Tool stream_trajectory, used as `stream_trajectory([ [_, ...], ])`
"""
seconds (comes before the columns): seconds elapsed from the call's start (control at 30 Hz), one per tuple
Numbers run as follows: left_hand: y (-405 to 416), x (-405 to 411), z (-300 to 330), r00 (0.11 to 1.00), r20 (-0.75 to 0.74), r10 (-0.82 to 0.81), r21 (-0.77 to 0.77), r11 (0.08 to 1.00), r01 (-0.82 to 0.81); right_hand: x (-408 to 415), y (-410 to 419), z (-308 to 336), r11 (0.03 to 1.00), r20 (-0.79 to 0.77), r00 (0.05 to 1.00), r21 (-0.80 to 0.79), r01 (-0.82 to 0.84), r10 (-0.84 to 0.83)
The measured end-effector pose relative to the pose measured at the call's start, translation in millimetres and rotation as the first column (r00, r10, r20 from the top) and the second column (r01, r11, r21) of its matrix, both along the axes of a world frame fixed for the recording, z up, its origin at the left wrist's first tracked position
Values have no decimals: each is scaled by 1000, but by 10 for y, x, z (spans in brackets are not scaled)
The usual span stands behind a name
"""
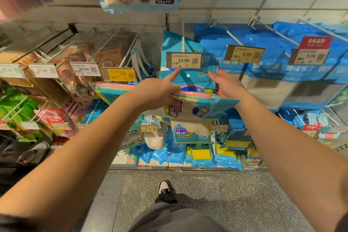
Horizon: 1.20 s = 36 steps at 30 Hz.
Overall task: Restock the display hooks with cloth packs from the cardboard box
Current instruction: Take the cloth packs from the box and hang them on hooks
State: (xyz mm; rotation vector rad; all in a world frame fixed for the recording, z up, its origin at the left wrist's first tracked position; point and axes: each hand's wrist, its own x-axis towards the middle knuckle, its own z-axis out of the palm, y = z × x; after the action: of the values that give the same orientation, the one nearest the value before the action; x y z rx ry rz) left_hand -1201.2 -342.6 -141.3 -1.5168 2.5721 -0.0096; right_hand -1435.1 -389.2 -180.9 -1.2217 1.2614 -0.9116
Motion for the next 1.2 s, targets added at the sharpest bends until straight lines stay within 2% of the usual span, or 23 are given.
stream_trajectory([
  [0.07, 38, 27, 29, 1000, -15, -6, -30, 1000, 6, -16, 0, 37, 1000, -66, 998, -25, -18, 16],
  [0.27, 52, 72, 309, 998, -63, 17, -102, 995, -24, 17, -141, 132, 995, -131, 990, -71, -63, 54],
  [0.37, 1, 78, 420, 999, -45, 23, -94, 995, -27, 88, -252, 158, 994, -243, 968, -73, -75, 55],
  [0.7, -64, 96, 470, 1000, -27, 11, -50, 999, -12, 205, -388, 136, 998, 22, 998, -24, 52, -52],
  [0.97, -118, 200, 419, 1000, -18, 17, -51, 999, -18, 347, -539, -5, 982, 272, 944, 83, 170, -186],
  [1.2, -184, 238, 355, 999, -26, 23, -7, 1000, -23, 551, -993, -203, 940, 317, 887, 44, 339, -335],
])
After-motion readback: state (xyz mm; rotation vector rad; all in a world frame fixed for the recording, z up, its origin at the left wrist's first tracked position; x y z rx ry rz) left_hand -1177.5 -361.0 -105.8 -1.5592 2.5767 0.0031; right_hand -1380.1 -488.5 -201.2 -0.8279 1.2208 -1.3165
